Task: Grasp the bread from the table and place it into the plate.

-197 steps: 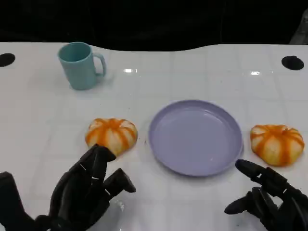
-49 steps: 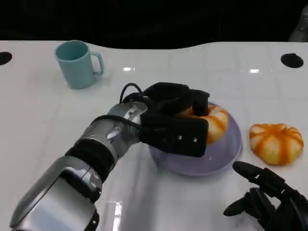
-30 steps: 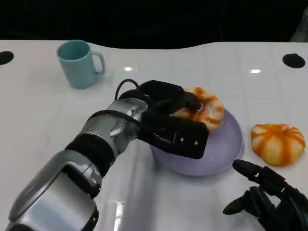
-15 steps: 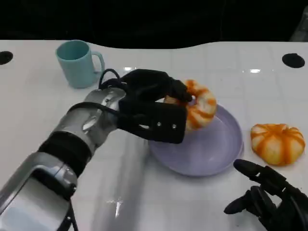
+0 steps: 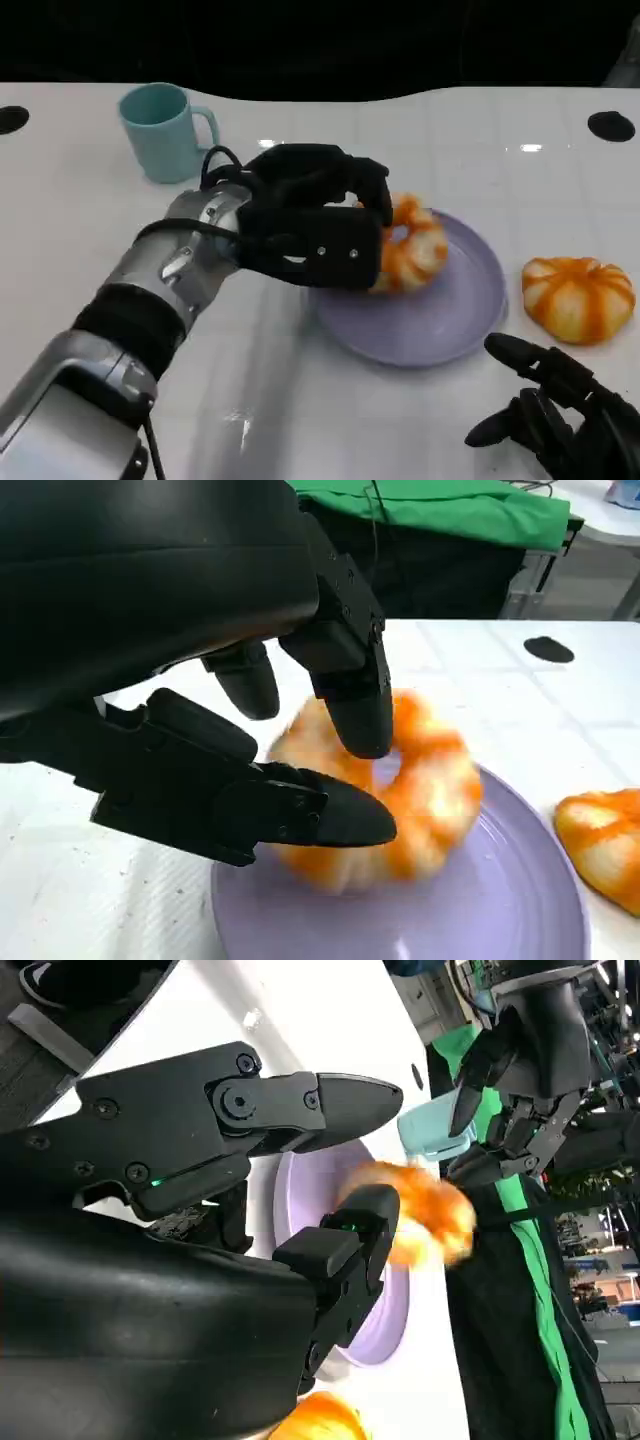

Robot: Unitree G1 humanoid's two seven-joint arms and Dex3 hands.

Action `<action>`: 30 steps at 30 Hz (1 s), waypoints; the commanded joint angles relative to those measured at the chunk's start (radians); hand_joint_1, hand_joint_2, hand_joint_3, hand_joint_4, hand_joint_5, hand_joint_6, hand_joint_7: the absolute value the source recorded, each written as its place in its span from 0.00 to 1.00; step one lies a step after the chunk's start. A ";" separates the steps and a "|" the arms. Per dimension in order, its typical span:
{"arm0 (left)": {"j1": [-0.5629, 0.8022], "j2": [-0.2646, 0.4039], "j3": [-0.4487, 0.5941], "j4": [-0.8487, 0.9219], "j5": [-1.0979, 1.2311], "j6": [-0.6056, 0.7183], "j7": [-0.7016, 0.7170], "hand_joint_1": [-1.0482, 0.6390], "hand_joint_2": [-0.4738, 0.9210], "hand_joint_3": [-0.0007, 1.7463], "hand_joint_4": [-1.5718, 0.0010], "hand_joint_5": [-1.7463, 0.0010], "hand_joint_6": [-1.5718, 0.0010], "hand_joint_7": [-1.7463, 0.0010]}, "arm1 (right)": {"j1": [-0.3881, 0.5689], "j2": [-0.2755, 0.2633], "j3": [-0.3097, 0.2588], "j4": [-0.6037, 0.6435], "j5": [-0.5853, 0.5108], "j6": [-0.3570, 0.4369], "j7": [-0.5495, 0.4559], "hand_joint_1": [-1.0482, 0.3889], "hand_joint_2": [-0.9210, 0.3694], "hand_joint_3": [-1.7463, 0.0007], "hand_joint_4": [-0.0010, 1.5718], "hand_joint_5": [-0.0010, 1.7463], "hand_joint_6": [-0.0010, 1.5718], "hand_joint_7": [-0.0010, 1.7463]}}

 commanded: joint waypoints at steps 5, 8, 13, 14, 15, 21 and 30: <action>-0.018 -0.004 0.018 0.040 -0.052 0.001 -0.077 0.23 1.00 0.13 1.00 0.41 0.56 0.56 | 0.006 -0.011 -0.002 -0.015 -0.001 -0.007 -0.005 0.21 0.00 0.80 0.45 0.66 0.57 0.25; -0.020 -0.004 0.021 0.043 -0.060 0.001 -0.094 0.23 1.00 0.13 0.98 0.42 0.55 0.58 | 0.007 -0.011 -0.003 -0.020 0.009 0.006 -0.003 0.21 0.00 0.80 0.45 0.66 0.57 0.25; -0.009 0.006 0.032 0.028 -0.081 -0.009 -0.108 0.24 1.00 0.13 0.97 0.44 0.55 0.58 | 0.008 -0.012 -0.002 -0.023 0.005 0.006 -0.006 0.21 0.00 0.81 0.46 0.65 0.57 0.25; 0.006 0.013 0.052 0.012 -0.109 -0.023 -0.117 0.23 1.00 0.15 0.92 0.45 0.62 0.51 | 0.010 -0.012 0.000 -0.026 0.001 0.006 -0.011 0.21 0.00 0.81 0.46 0.65 0.57 0.25; 0.017 0.018 0.066 0.001 -0.130 -0.032 -0.125 0.24 1.00 0.15 0.88 0.41 0.69 0.41 | 0.011 -0.012 0.001 -0.028 -0.002 0.007 -0.014 0.21 0.00 0.81 0.46 0.66 0.57 0.25; 0.073 0.015 0.150 -0.027 -0.256 -0.082 -0.160 0.29 1.00 0.11 0.80 0.21 0.72 0.35 | 0.011 -0.009 0.003 -0.027 0.002 0.000 -0.010 0.21 0.00 0.80 0.46 0.66 0.57 0.25; 0.348 -0.044 0.431 -0.371 -0.798 0.222 -0.370 0.31 1.00 0.22 0.75 0.17 0.78 0.34 | 0.013 -0.010 0.000 -0.030 0.003 0.004 -0.012 0.21 0.00 0.80 0.46 0.66 0.57 0.25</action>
